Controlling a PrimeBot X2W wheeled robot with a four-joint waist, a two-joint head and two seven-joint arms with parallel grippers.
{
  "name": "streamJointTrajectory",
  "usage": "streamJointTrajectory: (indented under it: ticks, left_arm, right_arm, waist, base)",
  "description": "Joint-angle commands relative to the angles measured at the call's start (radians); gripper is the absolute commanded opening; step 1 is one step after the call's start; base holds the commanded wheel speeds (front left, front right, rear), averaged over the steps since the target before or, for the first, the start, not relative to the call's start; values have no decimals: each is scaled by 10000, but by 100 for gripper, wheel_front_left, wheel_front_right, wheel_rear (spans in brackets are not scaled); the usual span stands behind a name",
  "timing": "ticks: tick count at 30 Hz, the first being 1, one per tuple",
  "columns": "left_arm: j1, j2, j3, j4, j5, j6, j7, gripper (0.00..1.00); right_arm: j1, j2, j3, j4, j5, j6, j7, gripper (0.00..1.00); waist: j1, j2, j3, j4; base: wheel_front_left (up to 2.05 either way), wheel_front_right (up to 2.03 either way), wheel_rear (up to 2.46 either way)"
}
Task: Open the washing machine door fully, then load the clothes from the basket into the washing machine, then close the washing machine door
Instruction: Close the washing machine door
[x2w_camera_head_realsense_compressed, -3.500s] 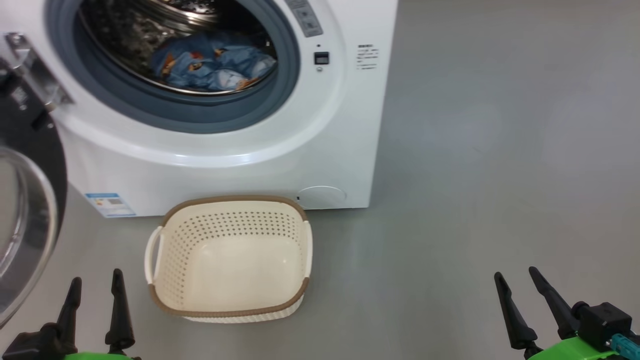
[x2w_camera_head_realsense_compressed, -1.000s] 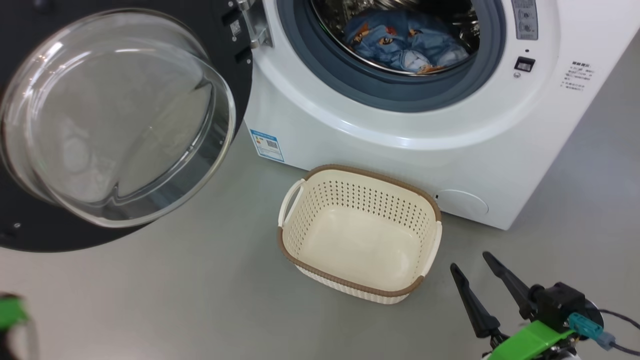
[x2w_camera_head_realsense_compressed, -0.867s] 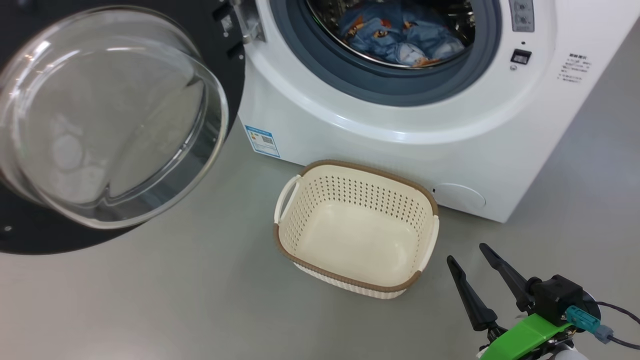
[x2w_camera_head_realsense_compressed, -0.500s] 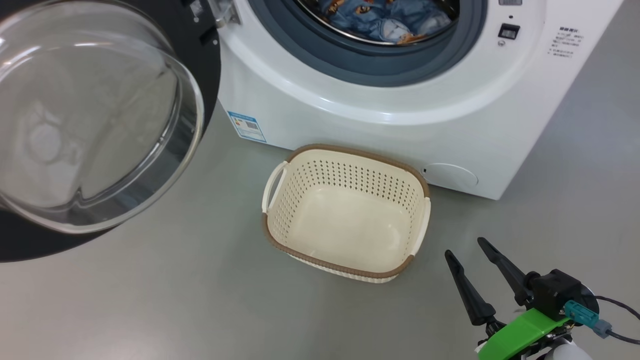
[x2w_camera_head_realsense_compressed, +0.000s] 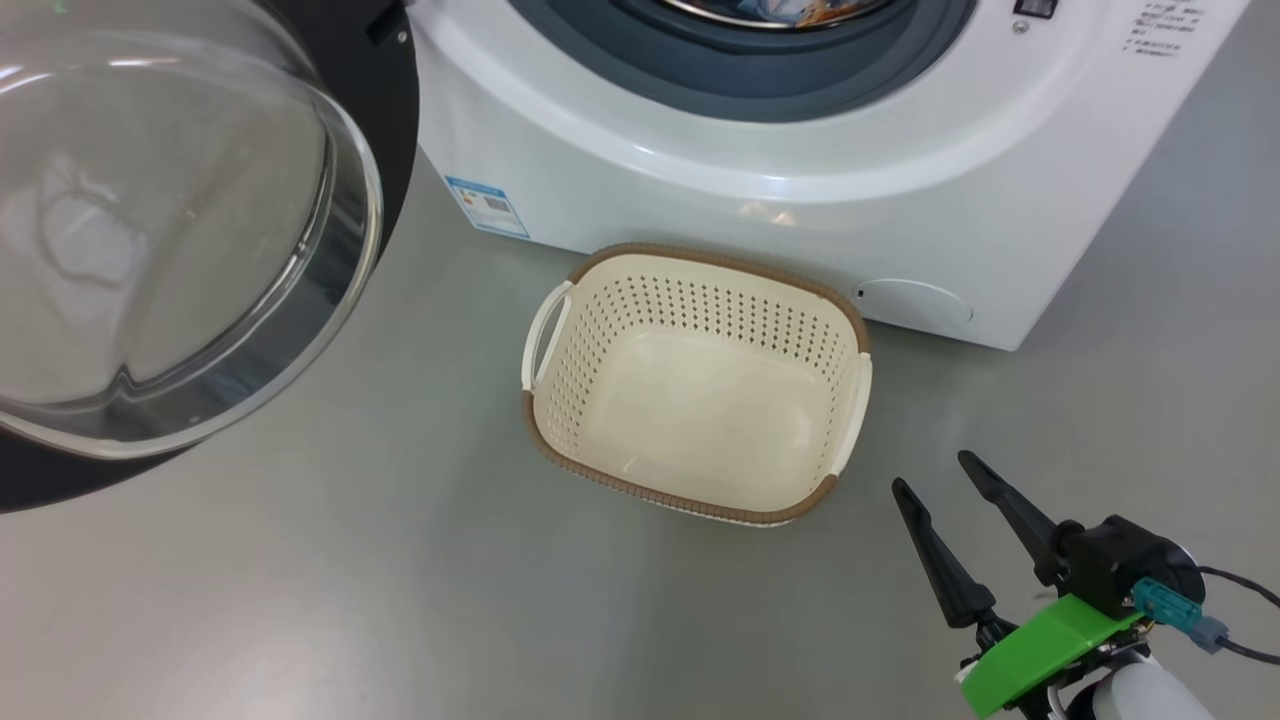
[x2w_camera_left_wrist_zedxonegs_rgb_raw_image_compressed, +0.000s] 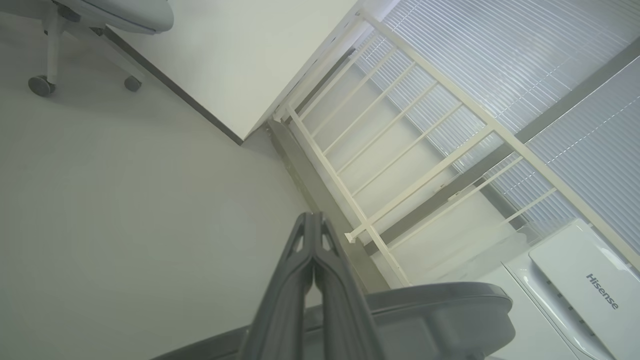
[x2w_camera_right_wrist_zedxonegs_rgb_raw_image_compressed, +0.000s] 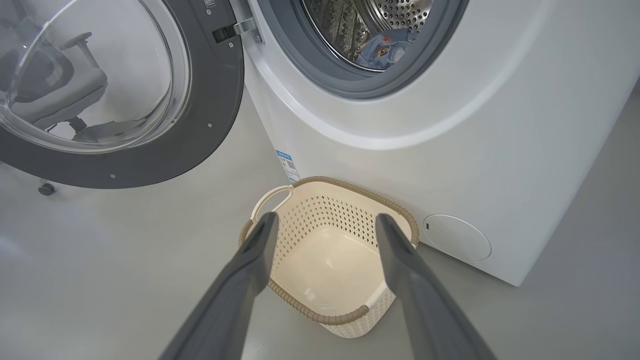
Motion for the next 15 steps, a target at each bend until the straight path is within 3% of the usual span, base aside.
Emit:
streamJointTrajectory:
  ticks: [1, 11, 15]
  left_arm:
    - [-314, 970, 59, 72, -172, -29, 417, 0]
    - [-891, 1267, -587, 1544, -559, -29, 2567, 0]
    - [-905, 1233, -663, 1666, -640, -29, 2811, 0]
  right_arm:
    - [-251, -56, 256, -205, -152, 12, -49, 100]
    - [-436, -226, 407, -205, -173, 12, -49, 100]
    - [-459, -282, 418, -216, -175, 12, -49, 100]
  waist:
    - [0, -1, 154, 89]
    - [0, -1, 540, 162]
    - [0, -1, 630, 163]
  base:
    - [0, 0, 0]
    - [0, 0, 0]
    - [0, 0, 0]
